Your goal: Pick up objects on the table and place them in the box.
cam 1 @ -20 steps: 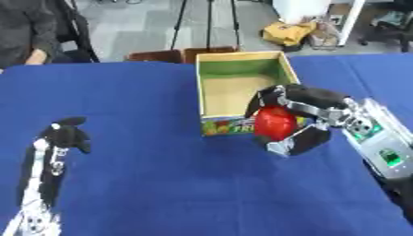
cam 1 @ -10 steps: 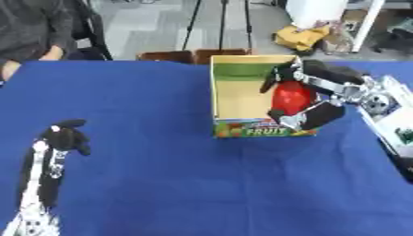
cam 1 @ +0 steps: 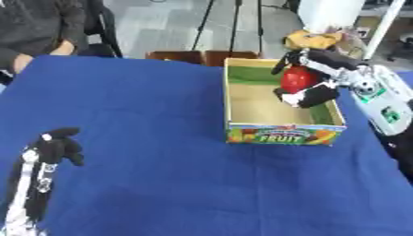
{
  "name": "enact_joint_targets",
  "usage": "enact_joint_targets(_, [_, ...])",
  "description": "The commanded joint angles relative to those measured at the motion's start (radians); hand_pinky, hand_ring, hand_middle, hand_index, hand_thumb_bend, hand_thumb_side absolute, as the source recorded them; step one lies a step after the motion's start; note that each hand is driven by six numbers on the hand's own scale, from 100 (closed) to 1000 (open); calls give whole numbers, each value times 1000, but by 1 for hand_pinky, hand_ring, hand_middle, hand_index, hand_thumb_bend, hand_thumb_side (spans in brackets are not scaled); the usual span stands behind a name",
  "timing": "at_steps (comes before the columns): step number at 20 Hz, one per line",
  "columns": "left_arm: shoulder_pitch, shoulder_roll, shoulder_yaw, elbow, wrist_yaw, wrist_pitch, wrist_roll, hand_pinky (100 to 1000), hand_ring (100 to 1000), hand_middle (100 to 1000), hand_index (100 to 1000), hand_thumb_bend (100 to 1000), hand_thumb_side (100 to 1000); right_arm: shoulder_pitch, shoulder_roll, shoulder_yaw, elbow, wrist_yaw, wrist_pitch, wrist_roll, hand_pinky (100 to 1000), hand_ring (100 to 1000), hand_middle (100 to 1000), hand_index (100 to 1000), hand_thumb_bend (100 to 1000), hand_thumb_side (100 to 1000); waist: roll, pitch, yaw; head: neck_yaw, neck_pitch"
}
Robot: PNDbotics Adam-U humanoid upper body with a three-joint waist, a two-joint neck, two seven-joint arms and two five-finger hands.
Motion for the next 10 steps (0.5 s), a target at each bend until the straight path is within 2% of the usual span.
enact_joint_targets(1, [-16,21,-3,-26,5,-1,-8,527,374,439,708,712,940,-30,-9,-31,59,45,2,-28,100,471,745,782,100,100,2,-12,9,-18,-21])
enact_joint_targets(6, [-24,19,-7,-28,6,-1,-13,527,373,438,708,712,940,-36,16,-53,153,104,0,-65,100,505,765,790,100,100,1,-2,32,-42,-35])
enact_joint_targets(8, [-27,16,-9,-28,7,-1,-16,527,373,438,708,712,940,-38,25,-58,181,127,1,-75,100,566,778,810,100,100,1,0,41,-54,-39])
enact_joint_targets(9, [-27,15,-10,-28,7,-1,-17,527,373,438,708,713,940,-39,29,-60,191,137,0,-79,236,636,789,825,100,123,2,0,44,-60,-41])
enact_joint_targets(10, [-27,14,-11,-28,8,-1,-18,527,373,438,708,713,940,-39,33,-60,198,146,-3,-84,292,671,796,834,100,154,3,-1,47,-65,-42])
